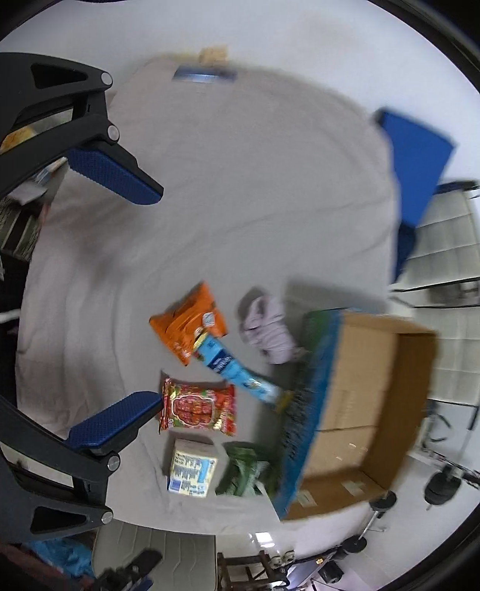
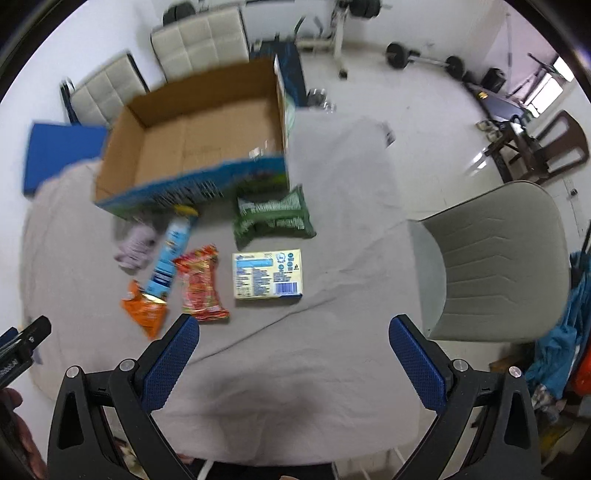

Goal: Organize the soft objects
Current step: 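Grasp the red-and-green snack bag with left tool while right tool grasps the milk carton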

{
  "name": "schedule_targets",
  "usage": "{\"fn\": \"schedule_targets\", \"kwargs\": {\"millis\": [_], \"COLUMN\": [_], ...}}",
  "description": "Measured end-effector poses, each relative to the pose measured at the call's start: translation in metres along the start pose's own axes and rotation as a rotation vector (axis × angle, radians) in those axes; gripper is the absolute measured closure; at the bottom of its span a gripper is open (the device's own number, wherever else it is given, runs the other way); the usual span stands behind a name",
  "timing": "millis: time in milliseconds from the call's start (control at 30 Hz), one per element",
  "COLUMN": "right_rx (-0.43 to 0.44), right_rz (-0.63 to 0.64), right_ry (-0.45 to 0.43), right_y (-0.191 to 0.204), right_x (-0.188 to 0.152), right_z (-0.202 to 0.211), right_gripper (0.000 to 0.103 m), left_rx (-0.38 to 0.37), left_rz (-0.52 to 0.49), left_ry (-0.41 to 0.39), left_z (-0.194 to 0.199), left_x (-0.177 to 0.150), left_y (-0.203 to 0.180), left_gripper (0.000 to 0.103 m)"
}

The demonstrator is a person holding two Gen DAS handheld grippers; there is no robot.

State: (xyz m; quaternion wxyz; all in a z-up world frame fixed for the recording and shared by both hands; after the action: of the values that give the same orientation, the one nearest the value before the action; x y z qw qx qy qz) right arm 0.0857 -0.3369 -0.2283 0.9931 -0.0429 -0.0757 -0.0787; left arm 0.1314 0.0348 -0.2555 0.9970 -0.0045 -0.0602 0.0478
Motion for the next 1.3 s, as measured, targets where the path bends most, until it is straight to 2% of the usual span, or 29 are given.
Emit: {"fn": "schedule_targets", "kwargs": {"millis": [167,267,433,500,567,633,667,767,833,900,1000,1100,1233,1300], "right_rx": [-0.049,-0.087,-0.162,-0.208,-0.191,-0.163,-0.143,-0.112,-0.096,-0.054,0.057,0.129,0.154,0.157], "right_rz": [0.256,0.458,0.84,0.946,0.972,0.944,0.918,0.779,0.607,0.37,0.048,-0.054,-0.051,-0.04], "right_ry": [0.113,0.113,0.108,0.118,0.151,0.178,0.197,0.216,0.271,0.367,0.429,0.403,0.376,0.375], "right_y": [0.03,0.052,0.093,0.107,0.114,0.12,0.121,0.113,0.096,0.071,0.038,0.031,0.024,0.025], "right_x": [0.02,0.027,0.018,0.013,0.012,0.013,0.015,0.024,0.029,0.032,0.032,0.032,0.014,-0.007], "right_z": [-0.092,-0.128,-0.168,-0.188,-0.204,-0.217,-0.222,-0.229,-0.234,-0.241,-0.253,-0.259,-0.255,-0.262], "right_gripper": [0.0,0.0,0.0,0.0,0.0,0.01,0.019,0.02,0.022,0.025,0.025,0.025,0.024,0.024], "left_rx": [0.011,0.012,0.007,0.011,0.014,0.003,0.006,0.008,0.001,0.001,-0.028,-0.075,-0.103,-0.122], "left_rz": [0.029,0.069,0.135,0.137,0.145,0.154,0.153,0.151,0.147,0.126,0.09,0.043,-0.035,-0.062], "left_ry": [0.138,0.193,0.242,0.257,0.266,0.268,0.261,0.244,0.237,0.225,0.203,0.205,0.248,0.282], "left_z": [-0.071,-0.099,-0.122,-0.127,-0.131,-0.13,-0.13,-0.128,-0.126,-0.117,-0.114,-0.121,-0.145,-0.158], "left_x": [0.002,0.004,-0.009,-0.017,-0.024,-0.03,-0.035,-0.04,-0.038,-0.036,-0.031,-0.022,-0.011,-0.009], "left_y": [0.0,0.003,0.01,0.008,0.006,0.004,0.004,0.0,-0.008,-0.02,-0.044,-0.073,-0.114,-0.132], "left_gripper": [0.0,0.0,0.0,0.0,0.0,0.0,0.0,0.0,0.0,0.0,0.0,0.0,0.0,0.0]}}
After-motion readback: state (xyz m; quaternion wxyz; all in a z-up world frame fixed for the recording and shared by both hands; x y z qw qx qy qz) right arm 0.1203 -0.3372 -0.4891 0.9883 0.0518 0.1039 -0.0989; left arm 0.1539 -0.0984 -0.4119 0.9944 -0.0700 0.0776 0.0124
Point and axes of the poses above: each gripper's, at about its wrist camera, not at the fingertips, and z roughly against the way its jaws point, y to its left, x to its top, the point moved 3 cm from there along -z, roughly the way its jaws point, and after that the axes turned 5 degrees about -x, right-handed, at the moved point
